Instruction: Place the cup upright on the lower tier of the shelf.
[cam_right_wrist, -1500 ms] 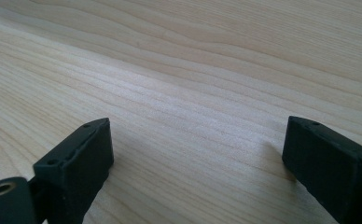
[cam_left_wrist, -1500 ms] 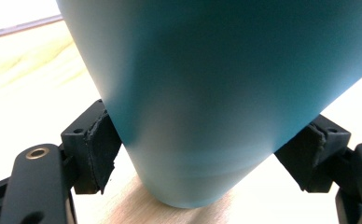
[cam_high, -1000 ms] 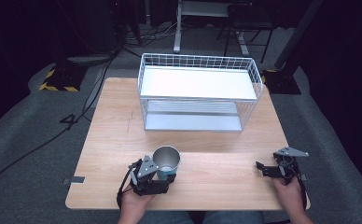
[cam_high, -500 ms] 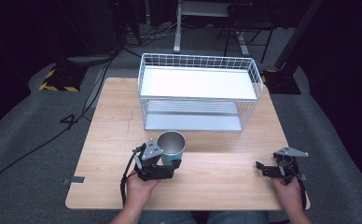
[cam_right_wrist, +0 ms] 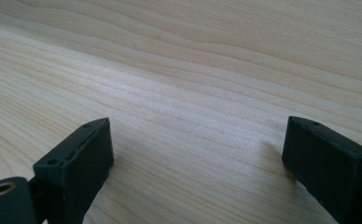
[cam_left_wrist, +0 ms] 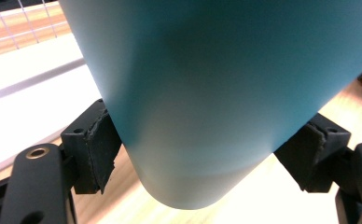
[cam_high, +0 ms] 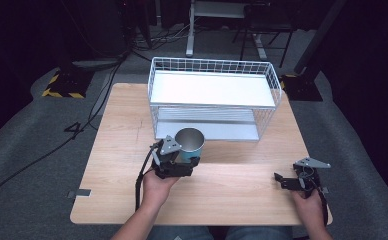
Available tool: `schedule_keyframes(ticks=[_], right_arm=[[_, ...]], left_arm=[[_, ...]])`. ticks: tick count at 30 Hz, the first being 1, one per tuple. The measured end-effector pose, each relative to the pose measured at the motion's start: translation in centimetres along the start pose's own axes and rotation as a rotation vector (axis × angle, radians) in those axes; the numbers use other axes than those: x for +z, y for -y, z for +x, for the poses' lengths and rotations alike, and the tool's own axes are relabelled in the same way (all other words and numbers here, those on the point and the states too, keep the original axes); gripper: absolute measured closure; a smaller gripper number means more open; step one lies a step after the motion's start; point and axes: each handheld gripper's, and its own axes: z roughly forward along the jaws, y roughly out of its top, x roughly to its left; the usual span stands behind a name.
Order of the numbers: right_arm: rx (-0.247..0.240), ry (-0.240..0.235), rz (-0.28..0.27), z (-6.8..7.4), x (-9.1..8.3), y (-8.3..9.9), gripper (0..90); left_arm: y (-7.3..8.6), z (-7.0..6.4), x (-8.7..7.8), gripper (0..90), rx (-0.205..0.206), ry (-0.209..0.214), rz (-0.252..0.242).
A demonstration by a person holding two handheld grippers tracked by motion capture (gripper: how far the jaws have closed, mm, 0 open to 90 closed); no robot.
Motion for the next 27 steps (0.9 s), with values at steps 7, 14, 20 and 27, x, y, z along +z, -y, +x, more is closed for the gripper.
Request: schedule_keyframes(ticks=[7,14,20,27], right_arm=[[0.003,0.003,0.000,0.0,0.0,0.0,9.0],[0.007,0.008,0.000,0.1,0.0,0.0,9.0],[0.008,0.009,0.000,0.1,0.0,0.0,9.0],[0.008,0.010,-0.002,0.1,0.0,0.0,9.0]], left_arm=[[-0.8,0.4,1.7,22.3,-0.006,-0.021,-0.034],[-1.5,0.3,3.1,22.3,-0.014,-0.016,-0.060],[-2.0,0.4,4.3,22.3,-0.006,-0.025,-0.059],[-2.1,1.2,6.3,22.3,-0.009,-0.048,-0.061]])
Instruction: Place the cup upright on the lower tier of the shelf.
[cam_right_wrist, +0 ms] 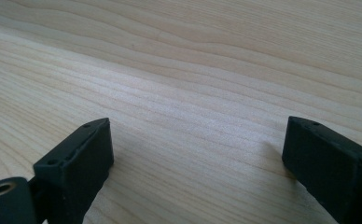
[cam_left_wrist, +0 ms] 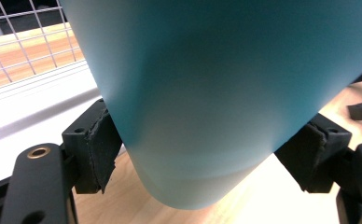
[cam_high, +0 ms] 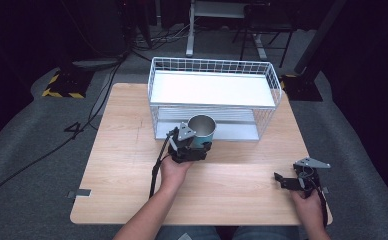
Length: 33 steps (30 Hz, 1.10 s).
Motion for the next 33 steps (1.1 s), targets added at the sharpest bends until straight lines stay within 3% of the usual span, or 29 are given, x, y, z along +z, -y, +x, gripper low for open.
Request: schedule_keyframes(ticks=[7,11,14,22,33], right_arm=[[0.000,0.000,0.000,0.0,0.0,0.0,9.0],[-0.001,-0.001,0.001,0.0,0.0,0.0,9.0],[-0.001,-0.001,0.001,0.0,0.0,0.0,9.0],[-0.001,-0.001,0.002,0.0,0.0,0.0,9.0],[-0.001,-0.001,0.002,0.0,0.0,0.0,9.0]], left_arm=[[-0.5,0.3,1.3,22.3,0.015,-0.005,-0.016],[-0.9,0.6,2.2,22.2,0.044,-0.017,-0.029],[-1.1,1.1,3.4,22.2,0.020,-0.010,-0.012],[-1.4,2.4,5.2,22.2,-0.038,-0.017,-0.031],[-1.5,2.9,7.4,22.2,-0.036,-0.097,-0.063]])
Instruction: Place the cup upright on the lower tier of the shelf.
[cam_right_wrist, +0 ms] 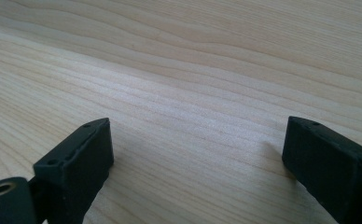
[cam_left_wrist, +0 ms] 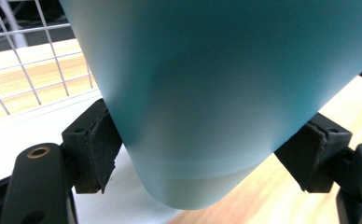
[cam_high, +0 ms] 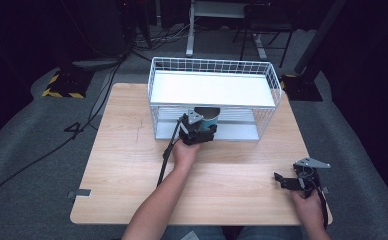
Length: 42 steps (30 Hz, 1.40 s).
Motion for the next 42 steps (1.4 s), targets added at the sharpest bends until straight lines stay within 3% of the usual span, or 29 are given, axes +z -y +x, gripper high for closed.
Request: schedule_keyframes(ticks=[9,16,18,29,36,40,42], right_arm=[[0.000,0.000,0.000,0.0,0.0,0.0,9.0],[0.000,0.000,0.000,0.0,0.0,0.0,9.0],[0.000,0.000,0.000,0.0,0.0,0.0,9.0],[0.000,0.000,0.000,0.0,0.0,0.0,9.0],[0.001,-0.001,-0.003,0.0,0.0,0.0,9.4],[0.001,-0.001,-0.003,0.0,0.0,0.0,9.5],[0.001,-0.001,-0.003,0.0,0.0,0.0,9.5]], left_arm=[[-0.3,-0.5,2.5,22.2,-0.009,-0.008,-0.014],[-0.4,-0.9,3.6,22.2,-0.013,-0.038,0.005],[-0.4,-1.0,3.8,22.2,-0.001,-0.052,0.020],[0.0,-0.2,4.2,22.1,-0.025,-0.086,0.053],[0.6,0.3,4.4,22.0,-0.044,-0.081,0.070],[0.7,0.2,4.5,22.0,-0.035,-0.084,0.060],[0.6,0.1,4.5,22.0,-0.008,-0.098,0.073]])
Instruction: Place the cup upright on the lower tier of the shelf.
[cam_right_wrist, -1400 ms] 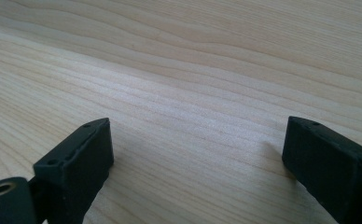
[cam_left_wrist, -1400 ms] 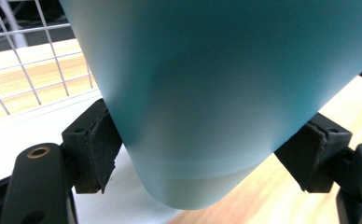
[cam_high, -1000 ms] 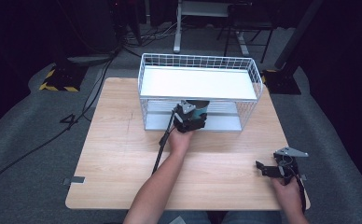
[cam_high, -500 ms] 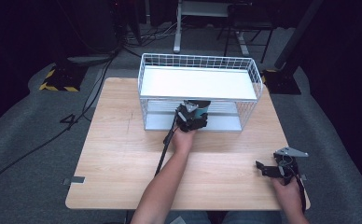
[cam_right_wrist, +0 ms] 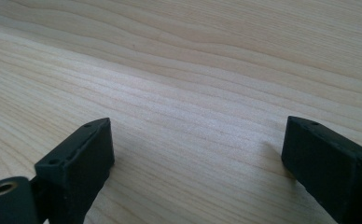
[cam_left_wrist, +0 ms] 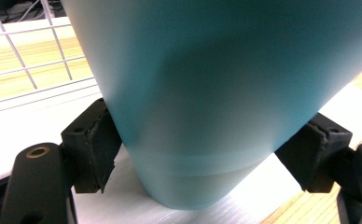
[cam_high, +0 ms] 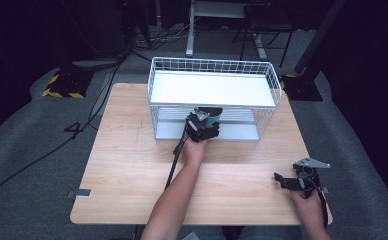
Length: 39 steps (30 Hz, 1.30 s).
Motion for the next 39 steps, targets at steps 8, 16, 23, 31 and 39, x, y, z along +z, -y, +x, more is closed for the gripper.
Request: schedule_keyframes(ticks=[8,16,23,31,39], right_arm=[[0.000,0.000,0.000,0.0,0.0,0.0,9.5],[0.000,0.000,0.000,0.0,0.0,0.0,9.5],[-0.001,-0.001,0.000,0.0,0.0,0.0,9.7],[-0.002,-0.004,0.001,0.0,0.0,0.0,9.7],[-0.004,-0.005,-0.002,0.0,0.0,0.0,9.8]], left_arm=[[-0.1,0.2,-0.1,19.3,0.003,-0.003,0.018],[-0.1,0.1,-0.5,6.7,-0.003,-0.024,-0.017],[0.1,0.5,-1.8,4.8,-0.028,0.000,-0.034],[0.3,1.0,-4.2,5.1,-0.051,0.055,-0.063],[0.4,1.5,-7.6,5.7,-0.031,0.052,-0.085]])
